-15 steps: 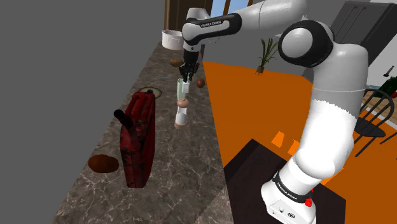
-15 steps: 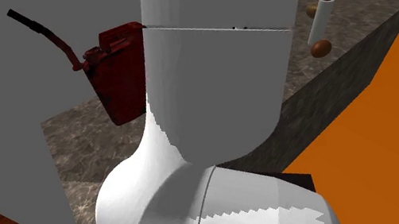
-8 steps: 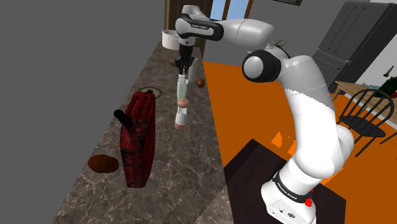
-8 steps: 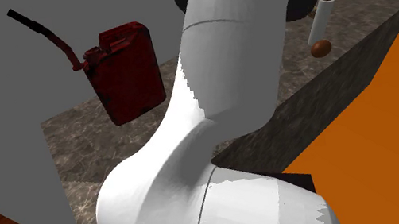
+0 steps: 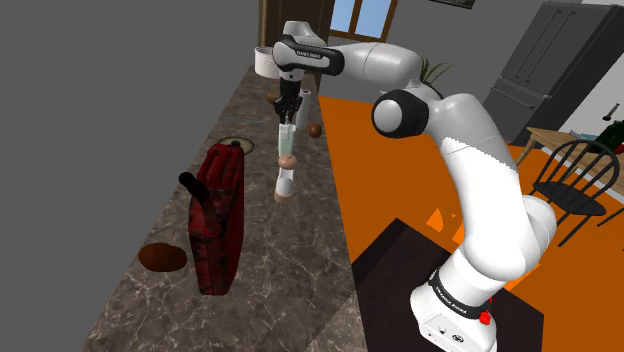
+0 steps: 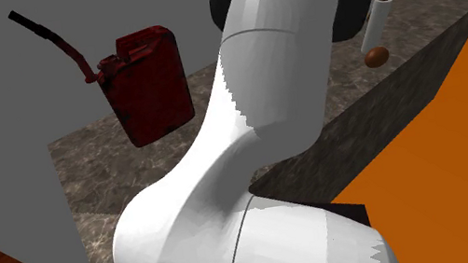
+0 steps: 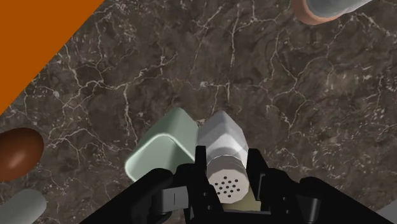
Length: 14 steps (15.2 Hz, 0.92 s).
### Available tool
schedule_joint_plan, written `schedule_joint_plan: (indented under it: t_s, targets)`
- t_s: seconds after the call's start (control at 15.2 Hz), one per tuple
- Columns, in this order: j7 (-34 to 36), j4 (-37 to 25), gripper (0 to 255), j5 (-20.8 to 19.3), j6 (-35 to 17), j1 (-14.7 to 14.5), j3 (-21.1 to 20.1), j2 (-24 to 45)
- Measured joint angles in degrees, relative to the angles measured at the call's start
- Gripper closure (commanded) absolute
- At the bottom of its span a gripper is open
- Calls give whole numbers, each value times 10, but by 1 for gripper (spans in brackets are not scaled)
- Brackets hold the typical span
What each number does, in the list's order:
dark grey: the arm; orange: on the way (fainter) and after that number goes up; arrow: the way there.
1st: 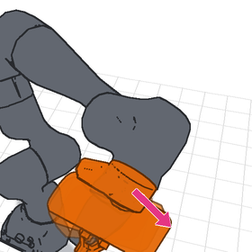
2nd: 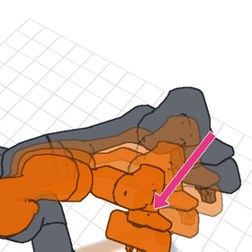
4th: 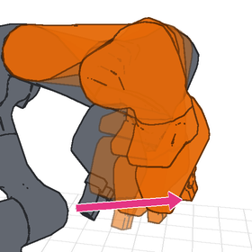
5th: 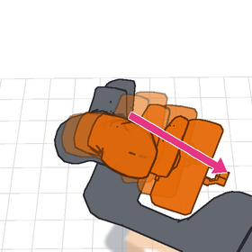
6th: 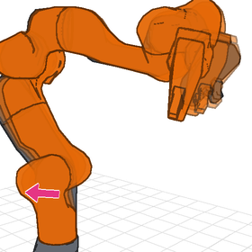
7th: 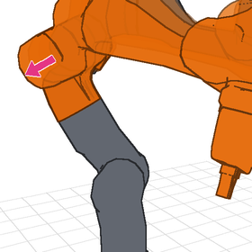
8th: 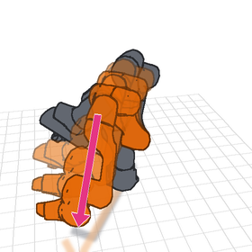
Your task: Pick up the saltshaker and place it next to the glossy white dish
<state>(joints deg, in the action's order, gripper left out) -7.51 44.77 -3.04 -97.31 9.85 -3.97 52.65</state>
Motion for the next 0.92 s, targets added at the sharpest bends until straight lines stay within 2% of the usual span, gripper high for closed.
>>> schedule_joint_plan:
  t_s: [0.26, 0.92]
  targets:
    - [2, 56, 255, 0, -43, 1, 0, -13]
    - [1, 108, 255, -1, -108, 4, 0, 1]
